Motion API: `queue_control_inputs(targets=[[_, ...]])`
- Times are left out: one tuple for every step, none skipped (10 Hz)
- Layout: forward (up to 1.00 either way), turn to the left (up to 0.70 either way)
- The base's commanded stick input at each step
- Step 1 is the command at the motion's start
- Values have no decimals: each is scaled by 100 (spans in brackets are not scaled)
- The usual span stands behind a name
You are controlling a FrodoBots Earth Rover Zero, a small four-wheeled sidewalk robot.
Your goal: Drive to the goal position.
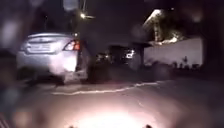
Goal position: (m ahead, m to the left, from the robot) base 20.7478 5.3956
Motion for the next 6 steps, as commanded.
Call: queue_control_inputs(targets=[[70, 0], [70, 0], [70, 0], [70, 0], [70, 0], [70, 0]])
